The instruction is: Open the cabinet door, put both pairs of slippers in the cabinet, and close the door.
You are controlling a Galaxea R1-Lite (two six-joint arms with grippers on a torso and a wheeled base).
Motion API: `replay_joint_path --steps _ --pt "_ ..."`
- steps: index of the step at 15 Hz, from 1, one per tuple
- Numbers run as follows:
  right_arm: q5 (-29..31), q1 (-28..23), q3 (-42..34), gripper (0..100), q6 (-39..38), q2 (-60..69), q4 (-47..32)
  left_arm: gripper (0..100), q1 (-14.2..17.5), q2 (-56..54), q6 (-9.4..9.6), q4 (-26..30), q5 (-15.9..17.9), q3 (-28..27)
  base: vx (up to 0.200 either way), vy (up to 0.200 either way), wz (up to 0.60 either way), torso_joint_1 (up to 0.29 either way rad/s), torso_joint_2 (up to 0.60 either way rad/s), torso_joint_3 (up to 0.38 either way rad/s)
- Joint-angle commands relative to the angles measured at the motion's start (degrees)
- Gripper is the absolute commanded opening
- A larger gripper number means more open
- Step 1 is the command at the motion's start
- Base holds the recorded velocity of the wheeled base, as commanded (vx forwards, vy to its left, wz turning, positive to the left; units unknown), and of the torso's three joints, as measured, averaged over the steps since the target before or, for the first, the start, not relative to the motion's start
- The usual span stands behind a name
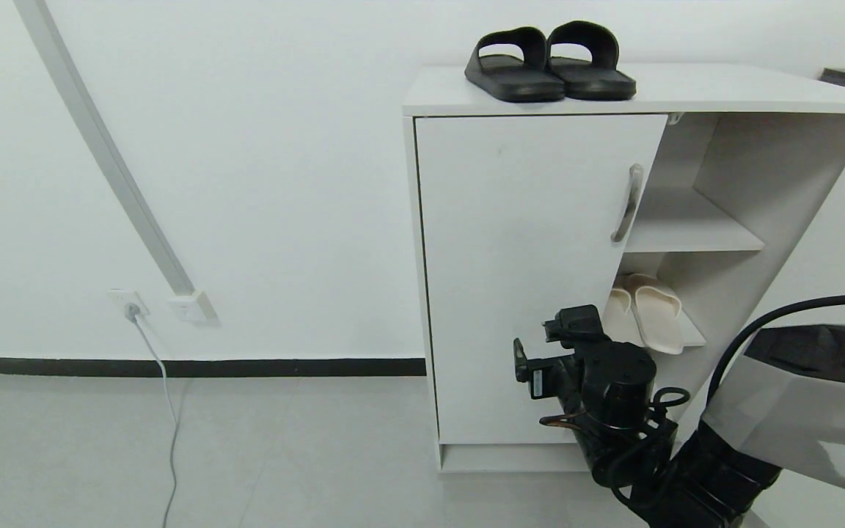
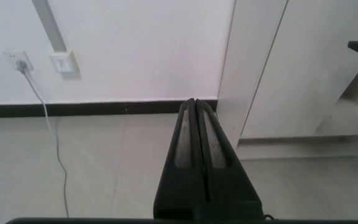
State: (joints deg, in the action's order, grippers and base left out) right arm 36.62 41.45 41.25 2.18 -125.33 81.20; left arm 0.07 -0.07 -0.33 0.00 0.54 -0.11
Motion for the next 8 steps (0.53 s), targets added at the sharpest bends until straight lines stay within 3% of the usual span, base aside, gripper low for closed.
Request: replay_joint_path --steps 1,8 --pt "0.0 -0.1 0.0 100 0.0 -0.1 -0.3 0 0.0 0.1 -0.02 0.0 0.0 0.0 0.0 0.0 0.0 0.041 -0.48 -0.359" --pt "0.0 -0.1 0.0 100 0.0 -0.3 -0.3 0 0.0 0.1 -0.02 0.0 0.0 0.0 0.0 0.0 0.0 0.101 -0.45 -0.346"
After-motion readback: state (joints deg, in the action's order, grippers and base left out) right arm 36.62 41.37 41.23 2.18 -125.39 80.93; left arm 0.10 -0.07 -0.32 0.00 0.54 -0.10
